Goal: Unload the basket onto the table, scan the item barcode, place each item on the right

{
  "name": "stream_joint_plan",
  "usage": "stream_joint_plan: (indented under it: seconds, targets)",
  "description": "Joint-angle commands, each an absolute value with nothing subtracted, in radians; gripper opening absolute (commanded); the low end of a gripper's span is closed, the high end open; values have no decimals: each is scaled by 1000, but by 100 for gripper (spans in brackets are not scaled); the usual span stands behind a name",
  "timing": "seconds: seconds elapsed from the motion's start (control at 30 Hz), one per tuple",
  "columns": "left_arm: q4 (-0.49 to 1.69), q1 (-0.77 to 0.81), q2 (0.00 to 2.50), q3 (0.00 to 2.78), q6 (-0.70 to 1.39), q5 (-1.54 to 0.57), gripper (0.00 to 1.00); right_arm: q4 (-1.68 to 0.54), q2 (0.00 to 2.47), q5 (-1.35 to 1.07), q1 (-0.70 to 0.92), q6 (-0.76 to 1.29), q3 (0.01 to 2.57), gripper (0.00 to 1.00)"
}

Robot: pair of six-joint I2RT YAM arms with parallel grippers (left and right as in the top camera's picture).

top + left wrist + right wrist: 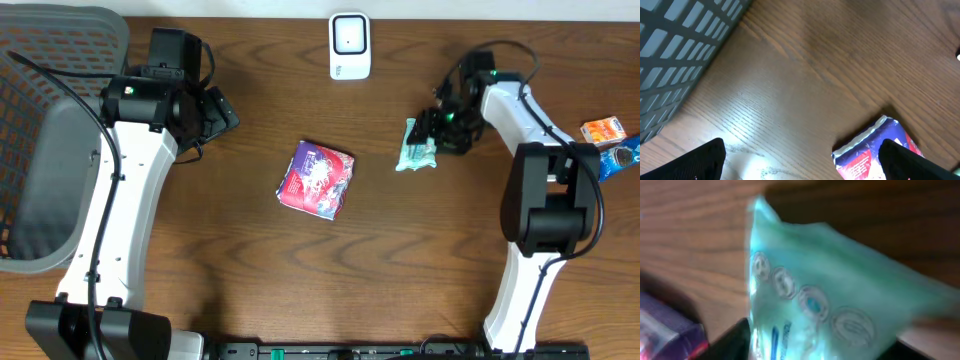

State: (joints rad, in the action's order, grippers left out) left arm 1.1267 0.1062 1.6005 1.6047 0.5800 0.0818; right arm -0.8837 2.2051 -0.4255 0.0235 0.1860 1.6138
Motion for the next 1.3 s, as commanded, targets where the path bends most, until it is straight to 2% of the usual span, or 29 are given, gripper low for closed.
stream_joint_plan:
  seconds: [0.0,0.13,0.17,0.27,0.43,0.57,0.7,0.93,1.17,1.27]
  targets:
    - [1133,103,1600,1608,588,94,98,-814,2211,-477,23,224,1505,41]
    - [1133,103,1600,1608,588,94,98,-749,2211,-510,28,269,1468,3]
    - [1133,103,1600,1608,588,94,98,-747,2210,-540,28,269,1474,1]
    - [1133,103,1600,1608,588,94,98,-747,2204,-693,26,269,1513,1]
    - [1133,103,1600,1608,588,94,98,-747,2203,-1118,26,304,1594,1]
    - [1133,103,1600,1608,588,94,98,-749,2203,-1337,27,646,1605,1]
    - [1133,103,1600,1608,588,94,98,-770,2203,-1366,31,945,1605,1]
    - [1133,103,1600,1608,588,94,98,-761,2203,-1521,31,1215,1605,1]
    - [1133,103,1600,1608,588,94,98,-677,2203,-1489,33,1237,1605,1]
    - [1133,103,1600,1608,588,94,98,-619,2203,-1416,39,1187,1605,1]
